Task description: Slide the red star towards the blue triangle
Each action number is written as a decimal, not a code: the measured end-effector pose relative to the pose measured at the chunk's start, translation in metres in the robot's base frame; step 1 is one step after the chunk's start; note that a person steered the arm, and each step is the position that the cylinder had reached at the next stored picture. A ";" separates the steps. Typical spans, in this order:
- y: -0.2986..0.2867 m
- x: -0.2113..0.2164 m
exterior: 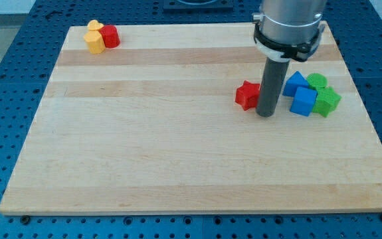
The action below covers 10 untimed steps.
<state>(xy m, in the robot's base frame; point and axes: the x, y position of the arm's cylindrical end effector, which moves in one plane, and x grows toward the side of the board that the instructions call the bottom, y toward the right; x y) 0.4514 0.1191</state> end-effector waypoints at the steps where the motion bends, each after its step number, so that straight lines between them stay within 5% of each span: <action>1: -0.017 0.014; 7: -0.116 -0.058; 10: -0.061 -0.064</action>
<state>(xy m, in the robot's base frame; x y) 0.3877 0.0584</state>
